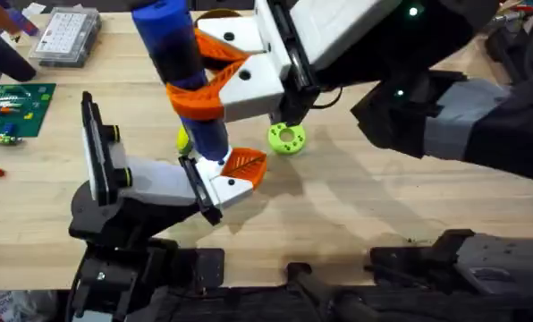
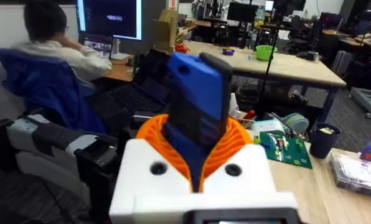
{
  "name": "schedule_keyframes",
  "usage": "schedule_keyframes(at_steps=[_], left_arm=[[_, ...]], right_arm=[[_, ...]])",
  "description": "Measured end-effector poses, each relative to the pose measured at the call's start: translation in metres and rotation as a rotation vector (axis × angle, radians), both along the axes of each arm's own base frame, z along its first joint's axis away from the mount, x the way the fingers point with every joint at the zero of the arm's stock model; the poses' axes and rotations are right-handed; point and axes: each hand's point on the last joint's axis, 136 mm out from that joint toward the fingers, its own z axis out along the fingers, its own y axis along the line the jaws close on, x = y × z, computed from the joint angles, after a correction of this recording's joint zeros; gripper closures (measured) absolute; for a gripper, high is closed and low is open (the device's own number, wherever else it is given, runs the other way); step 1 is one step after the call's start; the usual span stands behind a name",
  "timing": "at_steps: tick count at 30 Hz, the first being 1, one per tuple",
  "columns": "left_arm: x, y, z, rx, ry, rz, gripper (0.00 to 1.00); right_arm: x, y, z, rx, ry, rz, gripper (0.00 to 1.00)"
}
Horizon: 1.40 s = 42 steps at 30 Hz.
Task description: Pick up the gripper from the table and insert it into the empty holder that is missing its gripper. Then pick up a screw, insert it into the mounting hole, and use the screwdriver to tighten it. Finally, clean up the table by picking up the vegetable and placing it into the bucket.
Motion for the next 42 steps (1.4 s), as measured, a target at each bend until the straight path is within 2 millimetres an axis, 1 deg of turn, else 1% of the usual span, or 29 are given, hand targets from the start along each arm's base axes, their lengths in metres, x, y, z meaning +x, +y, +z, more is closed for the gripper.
schedule_keyframes(at_steps=[12,42], left_arm=[[0.0000,0.0000,0.0000,0.000,0.000,0.000,0.989],[0.0000,0.0000,0.0000,0.000,0.000,0.000,0.989]], right_arm=[[0.0021,0.0019,-0.0058,-0.018,0.016,-0.001,0.959],[0.0020,0.0018,-0.0091,-0.020,0.005,-0.004,0.960]])
